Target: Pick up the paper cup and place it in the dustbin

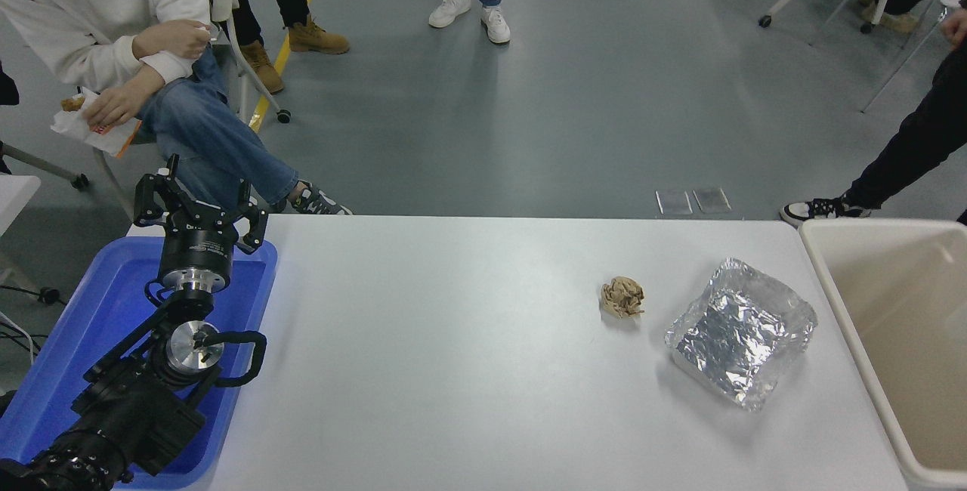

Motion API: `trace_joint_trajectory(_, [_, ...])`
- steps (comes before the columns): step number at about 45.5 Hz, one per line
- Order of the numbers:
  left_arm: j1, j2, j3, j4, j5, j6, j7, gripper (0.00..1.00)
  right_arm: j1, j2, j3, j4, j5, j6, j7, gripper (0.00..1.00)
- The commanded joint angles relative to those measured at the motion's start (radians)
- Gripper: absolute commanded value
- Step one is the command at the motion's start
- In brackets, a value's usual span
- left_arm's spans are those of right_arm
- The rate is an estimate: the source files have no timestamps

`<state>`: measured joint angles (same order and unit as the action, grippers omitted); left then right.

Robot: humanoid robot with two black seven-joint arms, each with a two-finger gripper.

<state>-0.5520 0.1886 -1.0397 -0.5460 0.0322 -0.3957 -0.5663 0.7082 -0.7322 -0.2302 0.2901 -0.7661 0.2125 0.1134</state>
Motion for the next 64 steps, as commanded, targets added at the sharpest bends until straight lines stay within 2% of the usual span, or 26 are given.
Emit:
trace_joint_trajectory(1, [0.0,0.0,0.0,0.0,0.0,0.0,-0.001,0.99,-0.104,0.057,0.114,-0.034,0.054,-0.071,-0.044,0.0])
trace_joint_trajectory(5, [0.0,0.0,0.0,0.0,0.0,0.0,-0.001,0.99,-0.104,0.057,0.115,-0.032,0.057,-0.073,-0.043,0.0])
trace_joint_trajectory(6, [0.0,0.0,0.0,0.0,0.0,0.0,-0.001,0.99,-0.102,0.059,0.115,-0.031,0.057,-0.073,-0.043,0.04])
trace_joint_trajectory(7, [0.0,0.0,0.0,0.0,0.0,0.0,-0.001,0.99,-0.102,0.057,0.115,-0.029,0.059,-0.073,-0.041,0.3])
trace_joint_trajectory(8, [0.0,0.0,0.0,0.0,0.0,0.0,-0.001,0.99,-0.102,0.059,0.118,-0.031,0.062,-0.073,-0.038,0.6])
trace_joint_trajectory(9, [0.0,0.0,0.0,0.0,0.0,0.0,-0.001,0.99,-0.102,0.059,0.123,-0.029,0.07,-0.073,-0.038,0.81])
trace_joint_trajectory(12, [0.0,0.0,0.0,0.0,0.0,0.0,-0.001,0.99,-0.104,0.057,0.12,-0.028,0.093,-0.07,-0.037,1.0])
trace_joint_trajectory(23, [0.0,0.0,0.0,0.0,0.0,0.0,-0.001,0.99,-0.092,0.056,0.117,-0.016,0.099,-0.067,-0.034,1.0])
trace_joint_trajectory(30, [0.0,0.0,0.0,0.0,0.0,0.0,0.0,0.99,-0.047,0.034,0.115,0.086,0.097,-0.062,-0.034,1.0])
trace_joint_trajectory(37, [-0.002,0.0,0.001,0.0,0.0,0.0,0.0,0.99,0.111,-0.137,0.06,0.334,0.073,-0.045,-0.04,1.0])
trace_joint_trajectory(46, [-0.002,0.0,0.003,0.0,0.002,0.0,0.0,0.99,0.526,-0.283,-0.271,0.708,0.016,-0.001,-0.043,1.0])
trace_joint_trajectory(55, [-0.002,0.0,0.003,0.0,0.002,0.0,0.0,0.99,0.962,-0.26,-0.682,0.899,0.018,0.068,-0.034,1.0])
trace_joint_trajectory(64, [-0.002,0.0,0.003,0.0,0.002,0.0,0.0,0.99,1.266,-0.127,-0.948,1.003,0.03,0.149,-0.031,1.0])
